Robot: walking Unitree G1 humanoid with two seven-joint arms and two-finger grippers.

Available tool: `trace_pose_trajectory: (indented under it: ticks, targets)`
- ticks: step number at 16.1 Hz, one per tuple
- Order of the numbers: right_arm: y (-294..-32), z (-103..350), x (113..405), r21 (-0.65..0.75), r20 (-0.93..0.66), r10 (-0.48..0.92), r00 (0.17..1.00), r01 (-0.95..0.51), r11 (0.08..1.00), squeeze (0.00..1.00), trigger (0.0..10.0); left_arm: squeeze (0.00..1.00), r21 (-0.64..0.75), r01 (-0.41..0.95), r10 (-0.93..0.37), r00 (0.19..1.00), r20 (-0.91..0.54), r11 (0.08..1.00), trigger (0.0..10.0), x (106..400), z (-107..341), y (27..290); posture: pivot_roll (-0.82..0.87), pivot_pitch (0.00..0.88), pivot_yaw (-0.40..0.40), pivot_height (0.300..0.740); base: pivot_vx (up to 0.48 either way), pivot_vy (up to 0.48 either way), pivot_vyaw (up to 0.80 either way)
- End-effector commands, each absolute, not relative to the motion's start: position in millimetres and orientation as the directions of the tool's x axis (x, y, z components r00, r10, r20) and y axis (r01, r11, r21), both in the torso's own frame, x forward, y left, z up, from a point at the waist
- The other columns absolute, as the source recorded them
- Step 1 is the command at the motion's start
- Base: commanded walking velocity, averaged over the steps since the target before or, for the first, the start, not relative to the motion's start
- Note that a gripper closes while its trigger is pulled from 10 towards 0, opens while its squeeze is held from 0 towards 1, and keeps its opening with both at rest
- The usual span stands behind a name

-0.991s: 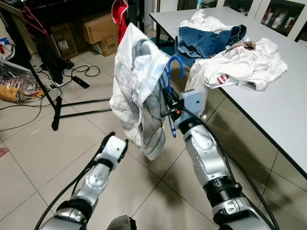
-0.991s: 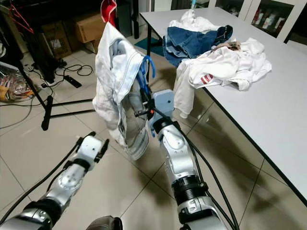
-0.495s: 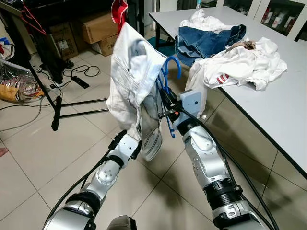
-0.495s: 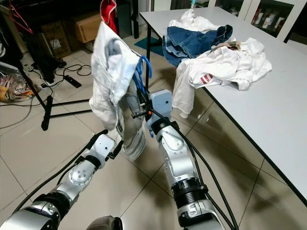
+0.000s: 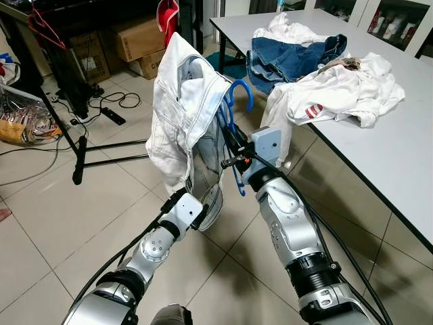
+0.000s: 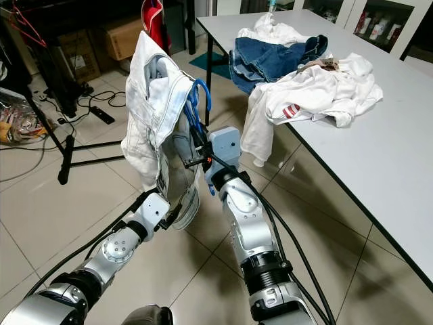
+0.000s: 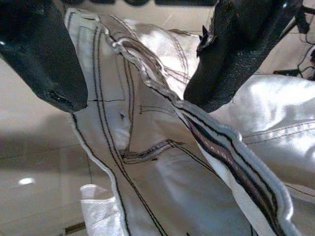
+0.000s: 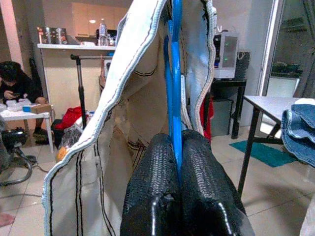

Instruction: Hang hanger

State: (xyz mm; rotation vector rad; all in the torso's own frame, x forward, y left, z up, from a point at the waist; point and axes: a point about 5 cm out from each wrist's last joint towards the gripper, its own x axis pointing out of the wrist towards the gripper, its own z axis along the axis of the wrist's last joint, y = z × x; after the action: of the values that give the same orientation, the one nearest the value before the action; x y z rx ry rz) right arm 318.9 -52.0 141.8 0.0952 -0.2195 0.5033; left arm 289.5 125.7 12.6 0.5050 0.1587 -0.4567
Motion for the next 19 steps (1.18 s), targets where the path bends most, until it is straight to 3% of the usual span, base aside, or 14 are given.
trace_pose_trajectory:
  ticks: [1,5,6,7,19]
  targets:
    - [-50.8,165.2,318.0,0.016,0.334,0.464,0.82,-0.497,0.867,0.0,10.0,0.0,0.45,0.45,-0.375,0.892,-0.251,0.771,10.0,293.5,15.8,125.9,0.04,0.0,0.026,0.74,0.0,0.0,0.0]
    - [-49.4,166.1,316.6,0.021,0.339,0.474,0.812,-0.511,0.86,0.0,10.0,0.0,0.447,0.427,-0.347,0.903,-0.252,0.786,10.0,300.0,19.7,127.3,0.03,0.0,0.028,0.74,0.0,0.0,0.0]
    - [-49.6,166.2,316.5,0.022,0.34,0.475,0.812,-0.511,0.859,0.0,10.0,0.0,0.449,0.423,-0.338,0.904,-0.261,0.787,2.6,301.0,19.7,127.6,0.03,0.0,0.029,0.74,0.0,0.0,0.0]
    - [-50.0,166.1,316.2,0.024,0.341,0.475,0.811,-0.513,0.858,0.0,10.0,0.0,0.448,0.411,-0.314,0.908,-0.277,0.794,0.0,302.3,18.7,129.6,0.03,0.0,0.03,0.74,0.0,0.0,0.0]
    - [-52.1,164.9,315.7,0.051,0.335,0.476,0.813,-0.52,0.853,0.0,10.0,0.0,0.451,0.442,-0.34,0.894,-0.291,0.775,0.0,299.7,16.5,129.2,0.03,0.0,0.029,0.74,0.0,0.0,0.0]
